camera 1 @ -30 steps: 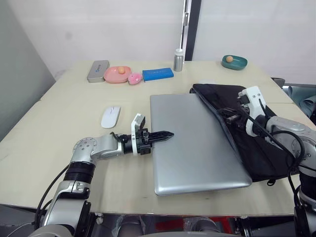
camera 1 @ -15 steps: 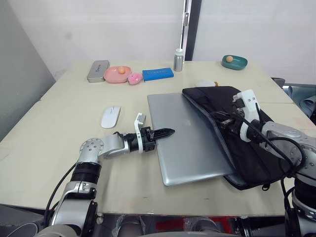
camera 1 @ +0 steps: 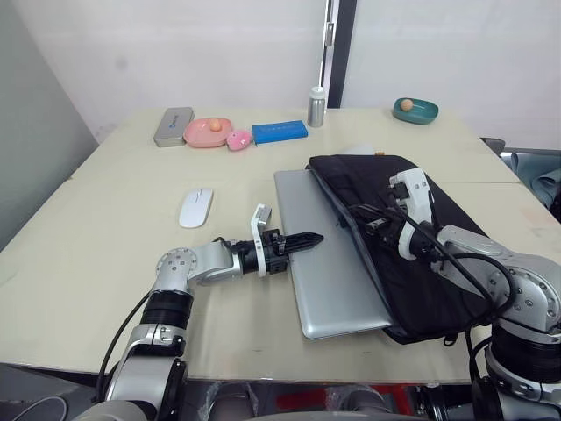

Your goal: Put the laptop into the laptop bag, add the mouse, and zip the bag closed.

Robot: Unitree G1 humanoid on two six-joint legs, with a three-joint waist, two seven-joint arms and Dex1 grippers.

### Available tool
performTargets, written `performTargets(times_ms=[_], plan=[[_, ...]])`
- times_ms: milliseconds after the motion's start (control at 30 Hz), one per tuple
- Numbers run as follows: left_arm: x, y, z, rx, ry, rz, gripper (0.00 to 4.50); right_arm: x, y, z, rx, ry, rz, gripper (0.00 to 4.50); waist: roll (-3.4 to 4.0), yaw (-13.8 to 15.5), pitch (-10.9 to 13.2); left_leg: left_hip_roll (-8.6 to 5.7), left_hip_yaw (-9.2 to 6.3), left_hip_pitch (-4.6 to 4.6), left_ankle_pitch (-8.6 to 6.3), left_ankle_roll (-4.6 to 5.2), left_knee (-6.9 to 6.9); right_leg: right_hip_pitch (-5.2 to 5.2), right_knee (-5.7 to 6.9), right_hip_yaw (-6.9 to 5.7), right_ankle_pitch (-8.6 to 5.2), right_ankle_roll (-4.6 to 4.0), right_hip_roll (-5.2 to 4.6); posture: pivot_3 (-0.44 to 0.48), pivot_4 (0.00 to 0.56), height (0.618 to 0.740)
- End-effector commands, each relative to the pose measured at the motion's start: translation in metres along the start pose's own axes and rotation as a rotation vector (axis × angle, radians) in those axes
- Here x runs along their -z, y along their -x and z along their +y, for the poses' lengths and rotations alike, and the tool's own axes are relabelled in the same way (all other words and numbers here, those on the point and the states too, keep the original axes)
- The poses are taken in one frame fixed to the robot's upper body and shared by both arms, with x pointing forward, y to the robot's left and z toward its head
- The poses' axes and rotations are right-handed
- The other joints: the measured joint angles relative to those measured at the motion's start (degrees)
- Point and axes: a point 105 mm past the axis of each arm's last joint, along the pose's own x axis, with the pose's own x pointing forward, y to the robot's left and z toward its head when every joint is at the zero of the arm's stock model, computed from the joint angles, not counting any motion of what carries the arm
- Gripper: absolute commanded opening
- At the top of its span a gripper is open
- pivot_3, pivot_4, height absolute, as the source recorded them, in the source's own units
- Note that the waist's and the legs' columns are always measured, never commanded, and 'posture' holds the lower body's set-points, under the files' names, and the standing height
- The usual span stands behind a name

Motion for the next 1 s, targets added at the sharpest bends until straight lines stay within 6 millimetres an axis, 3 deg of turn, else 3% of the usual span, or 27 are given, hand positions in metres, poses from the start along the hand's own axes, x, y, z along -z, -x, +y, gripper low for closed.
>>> performTargets(times_ms=[33, 400, 1000], plan=[[-0.005, -0.003, -0.037, 0.159, -0.096, -0.02, 0.3, -0.007, -0.011, 0.02, -0.068, -0.033, -0.06, 0.02, 0.0, -0.1, 0.0, 0.0, 0.0, 0.0, 0.0, 0.0, 0.0, 0.0, 0.0, 0.0, 0.0, 0.0, 0.0, 0.0, 0.15, 0.74], [-0.003, -0.006, -0.036, 0.151, -0.131, -0.043, 0.3, 0.007, -0.027, 0.039, -0.114, -0.151, -0.062, 0.02, 0.02, 0.0, 0.0, 0.0, -0.04, -0.01, -0.02, -0.03, -0.01, -0.01, -0.06, -0.04, 0.02, 0.03, -0.01, 0.0, 0.15, 0.74], [-0.004, -0.015, -0.031, 0.138, -0.174, -0.061, 0.3, 0.005, -0.034, 0.061, -0.201, -0.317, -0.11, 0.02, 0.03, -0.1, 0.0, 0.0, -0.07, 0.0, -0.02, -0.07, -0.02, -0.01, -0.05, -0.06, 0.03, 0.06, -0.01, 0.0, 0.15, 0.74]])
